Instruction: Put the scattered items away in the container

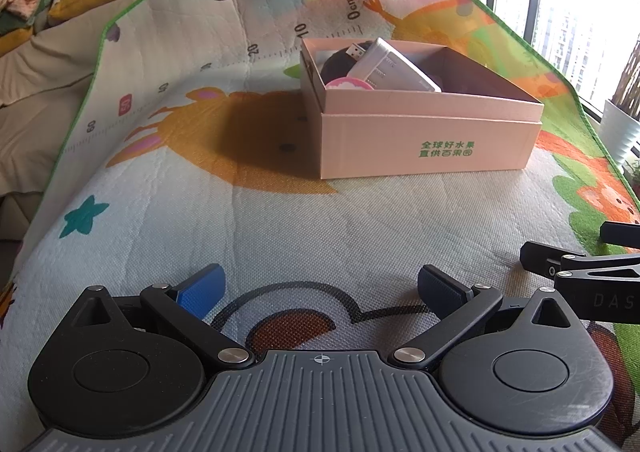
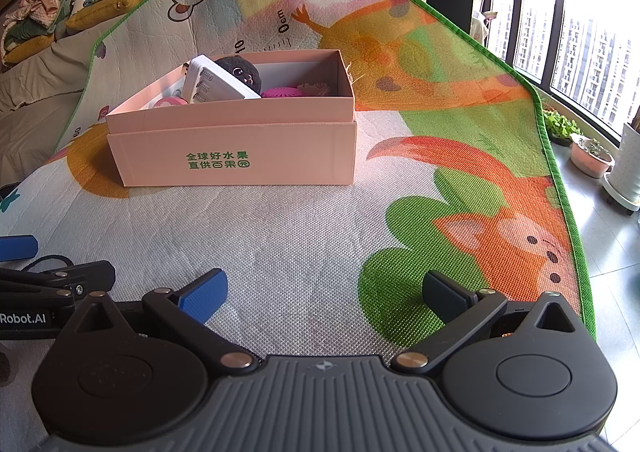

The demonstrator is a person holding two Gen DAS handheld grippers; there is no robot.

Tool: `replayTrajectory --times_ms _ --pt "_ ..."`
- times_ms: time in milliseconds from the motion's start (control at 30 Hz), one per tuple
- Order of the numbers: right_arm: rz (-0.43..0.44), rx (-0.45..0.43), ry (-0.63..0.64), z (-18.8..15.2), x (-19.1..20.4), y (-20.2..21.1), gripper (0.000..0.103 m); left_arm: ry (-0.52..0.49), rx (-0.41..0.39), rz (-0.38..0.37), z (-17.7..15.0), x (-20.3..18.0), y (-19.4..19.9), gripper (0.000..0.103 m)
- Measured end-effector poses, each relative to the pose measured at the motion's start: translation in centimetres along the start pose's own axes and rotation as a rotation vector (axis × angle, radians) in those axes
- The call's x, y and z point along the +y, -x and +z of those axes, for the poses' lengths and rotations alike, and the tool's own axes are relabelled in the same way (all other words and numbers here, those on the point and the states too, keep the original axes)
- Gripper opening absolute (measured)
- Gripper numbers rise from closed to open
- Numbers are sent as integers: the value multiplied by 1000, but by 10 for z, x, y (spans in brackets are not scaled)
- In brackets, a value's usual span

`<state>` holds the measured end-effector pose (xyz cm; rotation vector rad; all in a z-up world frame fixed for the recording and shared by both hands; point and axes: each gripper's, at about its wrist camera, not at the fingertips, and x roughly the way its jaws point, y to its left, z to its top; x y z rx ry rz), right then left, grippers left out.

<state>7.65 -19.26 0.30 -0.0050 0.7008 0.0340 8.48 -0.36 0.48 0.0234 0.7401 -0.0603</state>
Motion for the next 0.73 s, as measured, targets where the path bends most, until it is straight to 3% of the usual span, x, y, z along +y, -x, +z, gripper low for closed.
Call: replayTrajectory --times_ms 733 --pt "0 0 0 0 0 0 103 2 1 -4 1 0 0 103"
